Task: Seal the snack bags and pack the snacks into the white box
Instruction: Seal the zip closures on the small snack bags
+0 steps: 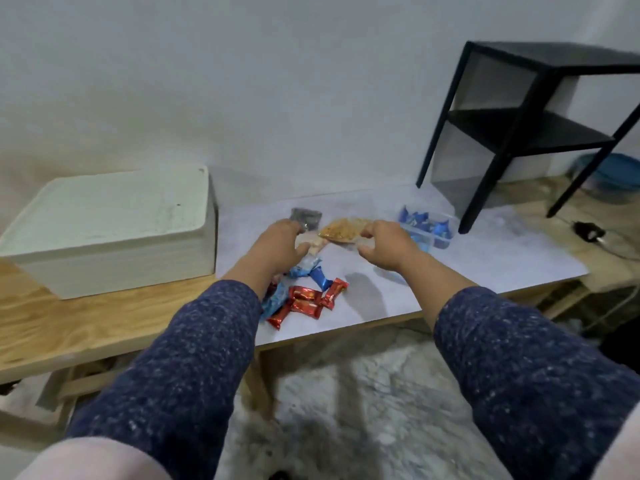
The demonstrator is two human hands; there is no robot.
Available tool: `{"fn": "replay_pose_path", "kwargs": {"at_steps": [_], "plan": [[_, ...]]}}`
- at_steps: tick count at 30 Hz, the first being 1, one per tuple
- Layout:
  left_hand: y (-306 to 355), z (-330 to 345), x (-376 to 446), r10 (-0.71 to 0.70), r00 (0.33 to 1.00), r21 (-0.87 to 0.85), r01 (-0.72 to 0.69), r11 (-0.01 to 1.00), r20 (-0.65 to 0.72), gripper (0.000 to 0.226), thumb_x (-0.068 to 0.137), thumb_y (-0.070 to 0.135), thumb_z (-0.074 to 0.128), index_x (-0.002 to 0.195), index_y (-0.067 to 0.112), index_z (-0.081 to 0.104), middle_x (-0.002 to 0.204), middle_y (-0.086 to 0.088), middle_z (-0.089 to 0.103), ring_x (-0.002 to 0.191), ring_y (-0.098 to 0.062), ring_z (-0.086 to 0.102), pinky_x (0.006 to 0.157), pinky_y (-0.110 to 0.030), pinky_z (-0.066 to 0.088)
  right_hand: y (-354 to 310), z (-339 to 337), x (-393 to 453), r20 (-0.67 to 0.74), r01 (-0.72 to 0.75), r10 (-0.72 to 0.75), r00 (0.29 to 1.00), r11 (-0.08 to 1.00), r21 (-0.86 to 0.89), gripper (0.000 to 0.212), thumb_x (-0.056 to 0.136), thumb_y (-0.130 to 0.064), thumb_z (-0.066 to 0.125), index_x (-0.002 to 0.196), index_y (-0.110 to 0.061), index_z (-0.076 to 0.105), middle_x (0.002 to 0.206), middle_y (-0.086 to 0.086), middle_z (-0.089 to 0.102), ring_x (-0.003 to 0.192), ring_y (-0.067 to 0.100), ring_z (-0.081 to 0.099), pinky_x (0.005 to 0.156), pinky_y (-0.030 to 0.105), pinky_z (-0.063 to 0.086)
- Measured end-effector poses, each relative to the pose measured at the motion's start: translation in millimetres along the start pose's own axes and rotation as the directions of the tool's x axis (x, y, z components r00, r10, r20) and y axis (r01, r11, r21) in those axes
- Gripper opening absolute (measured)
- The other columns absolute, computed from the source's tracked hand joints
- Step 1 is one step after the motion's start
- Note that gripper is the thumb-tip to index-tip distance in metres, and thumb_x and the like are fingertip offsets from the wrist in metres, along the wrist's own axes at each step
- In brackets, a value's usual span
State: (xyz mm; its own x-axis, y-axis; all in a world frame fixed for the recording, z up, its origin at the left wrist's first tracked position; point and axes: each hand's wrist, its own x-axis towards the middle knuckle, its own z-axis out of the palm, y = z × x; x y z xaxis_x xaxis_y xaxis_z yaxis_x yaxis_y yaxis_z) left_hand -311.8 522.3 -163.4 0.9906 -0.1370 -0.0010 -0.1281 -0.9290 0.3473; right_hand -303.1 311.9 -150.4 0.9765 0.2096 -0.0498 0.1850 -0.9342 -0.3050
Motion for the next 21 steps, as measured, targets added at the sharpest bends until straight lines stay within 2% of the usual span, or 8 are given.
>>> {"fn": "replay_pose_path", "kwargs": {"at_steps": [7,14,18,21], "plan": [[28.1,73.6,102.2,0.129,0.98,-0.055,-0.122,0.991,0.151,0.045,0.092,0.029,0.053,0.131,0.008,0.047,0.133,-0.015,0.049,0.122,-0.03,0.045,0.099,-0.032,0.037,83.3,22.6,60.8,0.043,-0.148,0.148,0.988,0.989,0.002,0.043,0.087,-0.02,0.057,0.127,-0.007,0.054,0.135,0.012,0.054,0.123,0.03,0.049,0.102,0.035,0.04],[39.7,137.9,182.7,0.198,0.941,-0.131,-0.167,0.977,0.274,0.062,0.083,0.035,0.066,0.135,0.011,0.042,0.139,-0.012,0.041,0.127,-0.027,0.041,0.106,-0.034,0.036,130.4,50.8,136.3,0.109,-0.229,0.225,0.968,0.973,0.024,0.044,0.085,-0.015,0.057,0.129,-0.015,0.053,0.136,0.009,0.051,0.123,0.028,0.049,0.102,0.036,0.04],[39.8,165.0,202.2,0.298,0.932,-0.114,-0.279,0.953,0.208,0.063,0.077,0.031,0.073,0.131,0.009,0.048,0.133,-0.012,0.049,0.124,-0.027,0.045,0.104,-0.033,0.036,144.7,64.8,161.4,0.14,-0.244,0.237,0.961,0.969,0.032,0.047,0.085,-0.016,0.06,0.131,-0.018,0.05,0.136,0.008,0.049,0.124,0.027,0.047,0.103,0.037,0.039],[38.0,175.0,215.7,0.293,0.935,-0.072,-0.284,0.956,0.201,0.056,0.081,0.036,0.067,0.129,0.013,0.049,0.131,-0.008,0.052,0.124,-0.024,0.045,0.106,-0.038,0.036,154.8,67.6,176.8,0.177,-0.212,0.205,0.962,0.977,0.02,0.049,0.085,-0.016,0.061,0.131,-0.02,0.049,0.133,0.009,0.048,0.122,0.028,0.048,0.102,0.037,0.039]]}}
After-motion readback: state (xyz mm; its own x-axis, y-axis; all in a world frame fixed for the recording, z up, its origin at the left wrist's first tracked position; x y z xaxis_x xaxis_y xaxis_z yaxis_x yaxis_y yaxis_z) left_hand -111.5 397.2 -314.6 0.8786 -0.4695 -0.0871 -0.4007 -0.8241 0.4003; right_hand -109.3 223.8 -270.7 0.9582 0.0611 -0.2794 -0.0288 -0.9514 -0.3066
